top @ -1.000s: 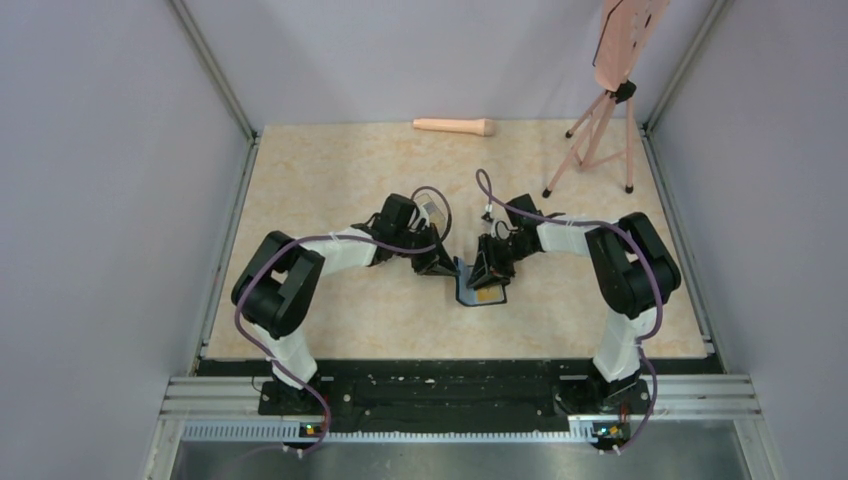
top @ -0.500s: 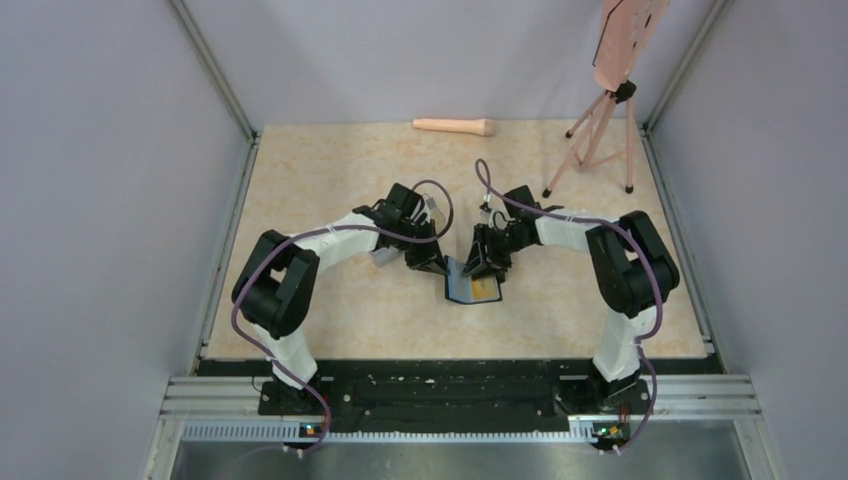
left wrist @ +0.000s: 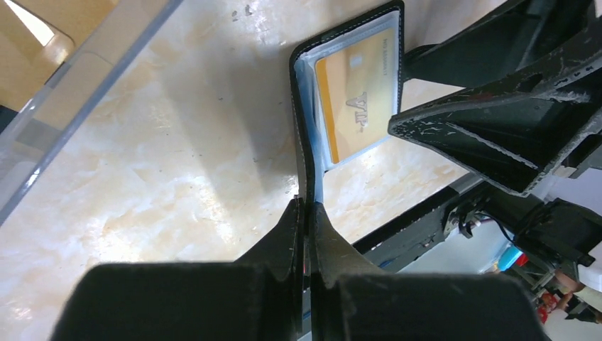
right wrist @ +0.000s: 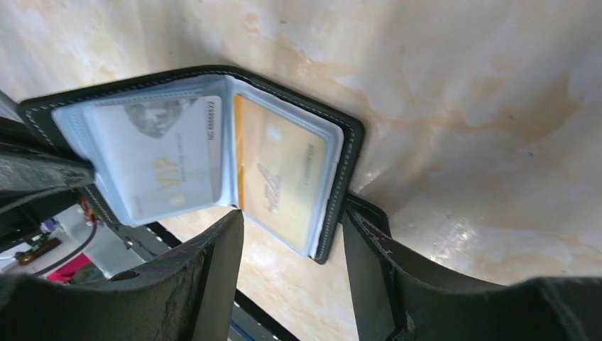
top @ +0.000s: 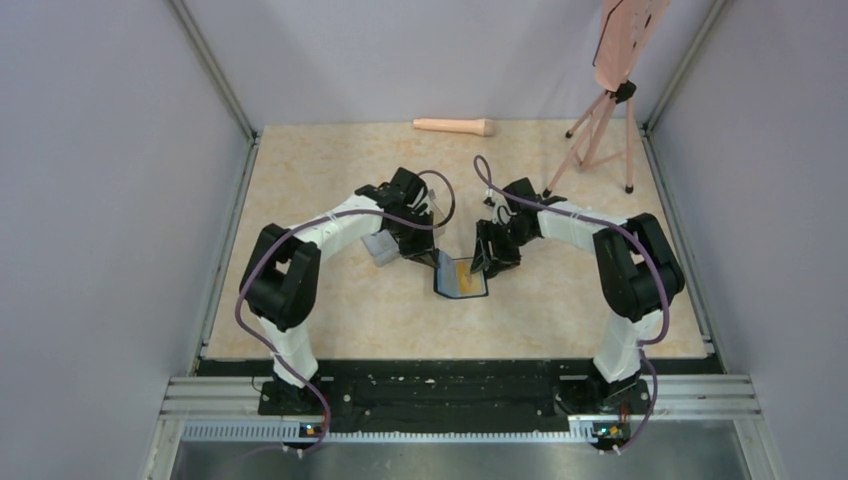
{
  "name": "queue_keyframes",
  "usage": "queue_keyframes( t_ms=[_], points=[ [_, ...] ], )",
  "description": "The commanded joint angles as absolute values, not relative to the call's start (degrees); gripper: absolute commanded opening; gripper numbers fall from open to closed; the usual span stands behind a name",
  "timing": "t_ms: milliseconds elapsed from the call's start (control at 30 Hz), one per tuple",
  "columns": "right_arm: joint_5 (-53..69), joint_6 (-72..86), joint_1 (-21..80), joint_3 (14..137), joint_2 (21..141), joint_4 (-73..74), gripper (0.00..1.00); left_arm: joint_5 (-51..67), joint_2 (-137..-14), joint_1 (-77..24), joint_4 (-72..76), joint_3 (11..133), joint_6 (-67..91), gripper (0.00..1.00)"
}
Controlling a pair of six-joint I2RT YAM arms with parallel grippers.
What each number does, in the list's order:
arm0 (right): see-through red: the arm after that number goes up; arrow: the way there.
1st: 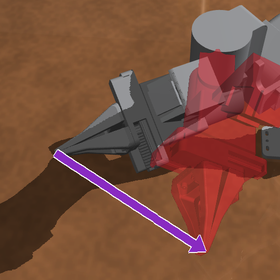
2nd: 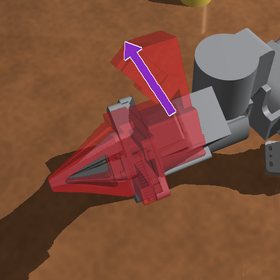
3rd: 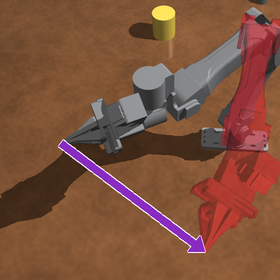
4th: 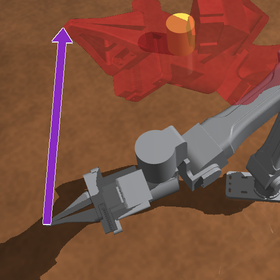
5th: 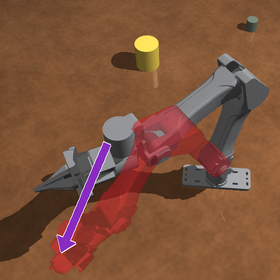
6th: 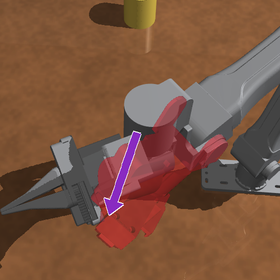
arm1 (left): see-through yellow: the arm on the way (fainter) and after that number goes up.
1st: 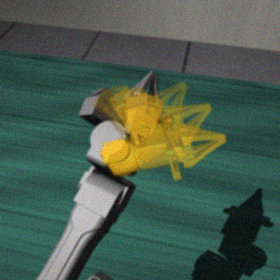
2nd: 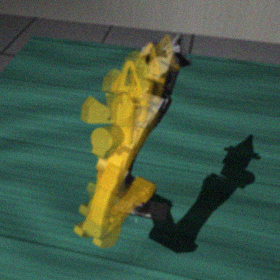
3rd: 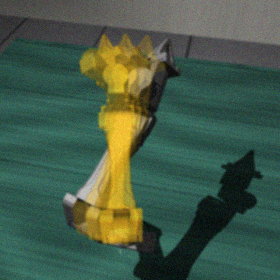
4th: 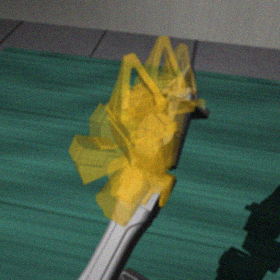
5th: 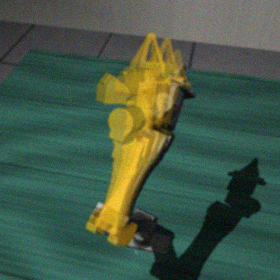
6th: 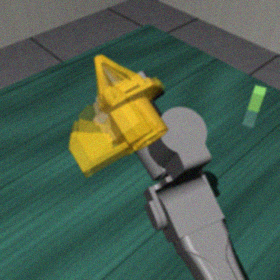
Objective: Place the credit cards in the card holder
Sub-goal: Close the card holder at the center of the board.
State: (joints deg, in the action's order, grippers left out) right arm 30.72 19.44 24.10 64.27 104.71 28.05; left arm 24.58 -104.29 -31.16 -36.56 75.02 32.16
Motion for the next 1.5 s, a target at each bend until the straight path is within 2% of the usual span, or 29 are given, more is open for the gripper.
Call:
queue_keyframes(
  t_ms=[0,133,300,500,633,767,967,1200,1267,1467],
  points=[
    [26.8,16.1,24.1,66.6,103.7,31.2,0.54,21.6,-106.0,-31.2,-43.9,80.3,29.2,0.00],
    [28.2,16.4,24.0,66.5,104.5,31.0,0.52,21.7,-108.2,-31.7,-46.4,84.0,29.0,0.01],
    [32.3,18.6,23.0,65.2,104.4,28.0,0.50,31.7,-110.7,-32.5,-38.7,84.4,34.0,0.18],
    [35.1,20.3,21.2,64.0,103.0,26.6,0.50,39.5,-113.4,-33.0,-27.4,82.2,40.8,0.26],
    [34.9,20.8,19.9,63.8,99.7,27.2,0.53,41.9,-114.9,-33.1,-22.3,81.1,43.2,0.36],
    [35.6,21.5,18.3,63.9,97.2,27.8,0.54,44.4,-116.4,-33.0,-16.5,79.2,46.3,0.38],
    [36.9,21.5,16.6,64.9,96.0,27.8,0.52,43.3,-118.1,-33.0,-16.7,79.4,45.6,0.36],
    [38.8,20.4,16.6,66.9,99.8,27.6,0.41,39.6,-121.1,-33.1,-21.5,82.4,43.0,0.05],
    [38.9,19.8,16.5,66.9,100.6,27.6,0.39,37.6,-121.7,-33.0,-24.6,83.5,41.2,0.00],
    [40.9,18.9,16.6,68.2,105.6,26.7,0.21,35.6,-122.5,-33.3,-27.4,84.3,39.2,0.00]
  ],
)
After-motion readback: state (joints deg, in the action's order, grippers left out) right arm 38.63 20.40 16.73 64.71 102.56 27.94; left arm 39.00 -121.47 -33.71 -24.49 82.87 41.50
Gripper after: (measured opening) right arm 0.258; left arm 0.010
